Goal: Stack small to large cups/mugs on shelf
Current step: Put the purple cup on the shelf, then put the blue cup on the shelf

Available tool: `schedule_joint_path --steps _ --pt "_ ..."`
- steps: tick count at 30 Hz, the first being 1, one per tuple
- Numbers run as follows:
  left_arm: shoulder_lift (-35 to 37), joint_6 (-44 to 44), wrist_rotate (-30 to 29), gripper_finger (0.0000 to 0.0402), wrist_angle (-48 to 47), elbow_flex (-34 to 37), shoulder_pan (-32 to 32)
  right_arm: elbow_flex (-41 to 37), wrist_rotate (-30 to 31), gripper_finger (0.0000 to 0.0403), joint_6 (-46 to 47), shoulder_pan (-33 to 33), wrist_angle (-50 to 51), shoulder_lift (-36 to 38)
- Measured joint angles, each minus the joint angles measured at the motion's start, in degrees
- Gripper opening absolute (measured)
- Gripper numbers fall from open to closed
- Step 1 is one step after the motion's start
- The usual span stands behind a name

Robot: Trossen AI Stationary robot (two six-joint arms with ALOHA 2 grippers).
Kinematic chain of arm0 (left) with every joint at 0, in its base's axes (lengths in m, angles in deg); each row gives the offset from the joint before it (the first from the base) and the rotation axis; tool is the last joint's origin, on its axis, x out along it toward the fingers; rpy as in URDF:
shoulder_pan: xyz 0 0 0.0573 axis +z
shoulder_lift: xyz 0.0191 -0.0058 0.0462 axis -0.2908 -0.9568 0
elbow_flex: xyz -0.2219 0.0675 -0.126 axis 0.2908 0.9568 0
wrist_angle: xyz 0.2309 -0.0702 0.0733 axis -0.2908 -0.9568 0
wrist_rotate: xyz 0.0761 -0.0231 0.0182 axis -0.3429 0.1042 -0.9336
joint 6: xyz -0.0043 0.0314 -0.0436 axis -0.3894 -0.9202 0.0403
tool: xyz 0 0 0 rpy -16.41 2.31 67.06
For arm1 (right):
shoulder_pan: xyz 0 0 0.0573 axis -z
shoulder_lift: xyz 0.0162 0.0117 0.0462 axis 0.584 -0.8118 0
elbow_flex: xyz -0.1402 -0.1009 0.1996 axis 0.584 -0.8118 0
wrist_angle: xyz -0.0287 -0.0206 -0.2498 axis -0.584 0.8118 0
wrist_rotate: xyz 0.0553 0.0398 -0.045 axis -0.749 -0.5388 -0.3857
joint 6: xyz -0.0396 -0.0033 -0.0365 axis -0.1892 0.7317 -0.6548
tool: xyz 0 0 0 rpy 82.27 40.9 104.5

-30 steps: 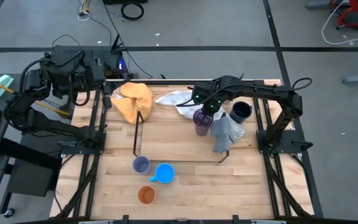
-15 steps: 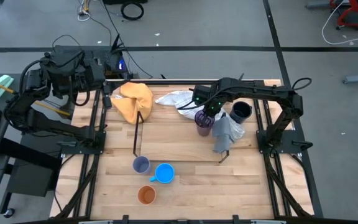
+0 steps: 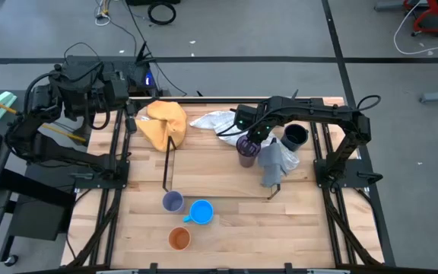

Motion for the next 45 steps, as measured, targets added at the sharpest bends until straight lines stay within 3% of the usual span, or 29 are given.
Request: schedule_joint_path --steps 11,22,45 --pt "0.0 0.0 0.0 0.0139 0.0 0.0 0.0 -0.2 0.0 0.0069 0.0 0.0 0.2 -0.2" --pt "0.0 0.0 0.0 0.0148 0.0 0.0 0.0 -0.1 -1.2 0.0104 0.1 0.0 0.2 -0.2" --pt "0.0 -0.2 0.0 0.0151 0.0 0.0 0.0 15.1 -0.4 0.0112 -1.1 0.0 11.0 -0.1"
